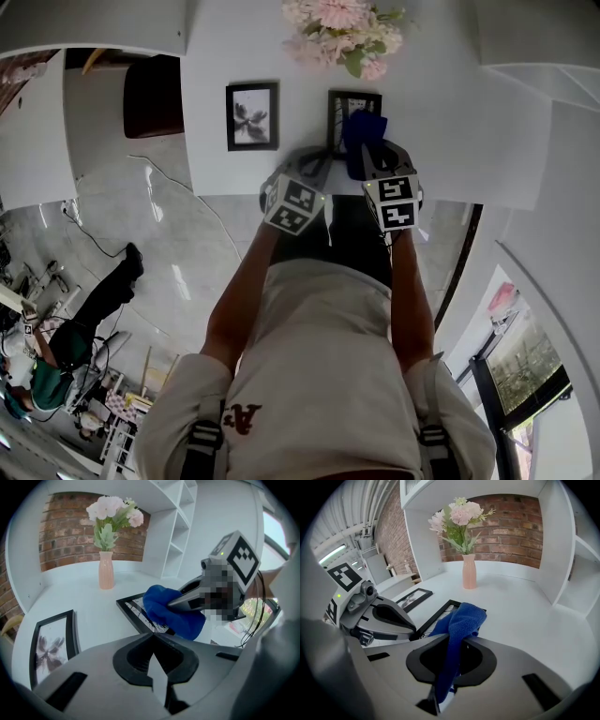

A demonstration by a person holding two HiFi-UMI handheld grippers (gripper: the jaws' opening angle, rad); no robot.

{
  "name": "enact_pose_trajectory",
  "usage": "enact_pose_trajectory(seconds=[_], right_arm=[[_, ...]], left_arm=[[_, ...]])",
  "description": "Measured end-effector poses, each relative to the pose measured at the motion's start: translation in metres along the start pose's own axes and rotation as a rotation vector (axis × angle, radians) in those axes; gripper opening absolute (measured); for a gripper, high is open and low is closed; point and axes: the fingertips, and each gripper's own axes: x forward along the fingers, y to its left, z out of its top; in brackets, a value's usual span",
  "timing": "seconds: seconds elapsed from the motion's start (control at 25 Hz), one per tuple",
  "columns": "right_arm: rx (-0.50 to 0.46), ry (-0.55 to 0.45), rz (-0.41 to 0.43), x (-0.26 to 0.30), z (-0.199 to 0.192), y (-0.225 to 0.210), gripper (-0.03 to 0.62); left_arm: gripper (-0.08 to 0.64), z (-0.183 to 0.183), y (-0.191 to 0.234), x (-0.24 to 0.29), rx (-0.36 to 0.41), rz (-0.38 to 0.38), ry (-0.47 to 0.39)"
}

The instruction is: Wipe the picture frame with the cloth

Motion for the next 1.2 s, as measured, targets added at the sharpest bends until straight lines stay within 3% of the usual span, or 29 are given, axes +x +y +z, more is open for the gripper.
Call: enact_pose_trajectory(seconds=[0.8, 0.96, 1.2], right_arm=[[0.022, 0.008, -0.173, -0.049, -0.001, -0.058, 0.028], [0.052, -0.045, -0.164, -0.06, 0.016, -0.059, 0.028], [0.007, -0.114, -0.115, -0.065, 0.054, -0.04, 0.028]], left_arm=[[0.002, 0.0, 0.0, 0.001, 0.014, -0.002, 0.002], [0.002, 0.0, 0.0, 0.002, 0.011, -0.003, 0.003], [0.001, 0.0, 0.0, 0.002, 0.006, -0.002, 0.006]])
